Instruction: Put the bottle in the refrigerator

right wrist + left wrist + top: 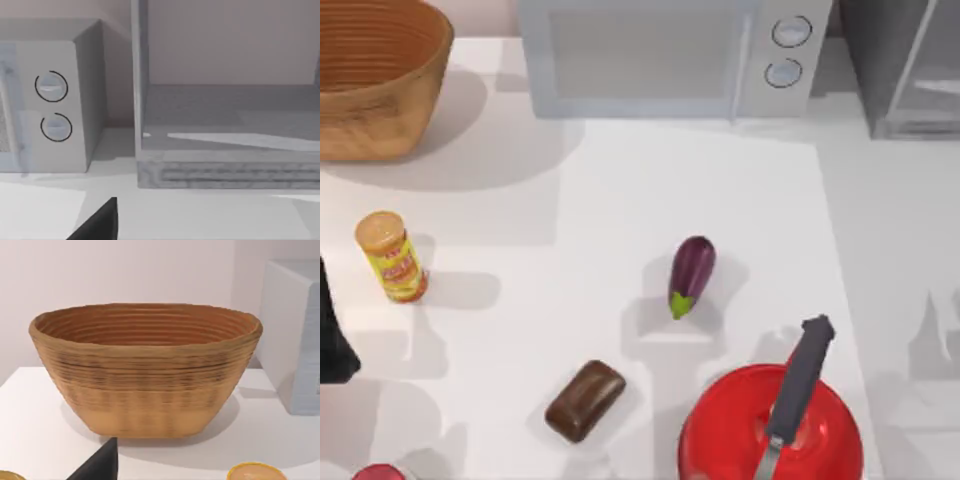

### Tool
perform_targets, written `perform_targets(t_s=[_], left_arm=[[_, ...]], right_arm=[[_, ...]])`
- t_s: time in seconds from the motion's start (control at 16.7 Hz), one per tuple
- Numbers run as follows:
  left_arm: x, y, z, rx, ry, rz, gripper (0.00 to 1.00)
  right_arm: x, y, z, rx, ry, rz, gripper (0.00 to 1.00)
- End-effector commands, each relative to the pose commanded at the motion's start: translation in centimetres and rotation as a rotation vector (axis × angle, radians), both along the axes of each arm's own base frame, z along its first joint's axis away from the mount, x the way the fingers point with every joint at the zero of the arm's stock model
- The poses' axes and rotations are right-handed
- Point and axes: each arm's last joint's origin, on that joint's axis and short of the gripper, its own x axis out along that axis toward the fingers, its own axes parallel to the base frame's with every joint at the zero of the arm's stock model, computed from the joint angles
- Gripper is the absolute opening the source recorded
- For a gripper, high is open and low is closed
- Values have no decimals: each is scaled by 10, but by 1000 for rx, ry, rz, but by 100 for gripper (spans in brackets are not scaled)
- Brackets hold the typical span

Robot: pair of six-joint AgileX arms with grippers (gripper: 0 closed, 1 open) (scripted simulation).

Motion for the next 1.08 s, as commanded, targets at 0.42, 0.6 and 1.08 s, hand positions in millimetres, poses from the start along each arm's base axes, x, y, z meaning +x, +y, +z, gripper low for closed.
perform_targets(t_s=[0.42, 0.6, 1.08], left_arm=[[0, 0, 0, 0, 0, 0, 100], [0, 0, 0, 0, 0, 0, 100], [0, 0, 0, 0, 0, 0, 100]], right_arm=[[6, -11, -5, -132, 173, 16, 100], [13, -23, -10, -255, 365, 111, 100], [40, -72, -25, -392, 513, 666, 100]])
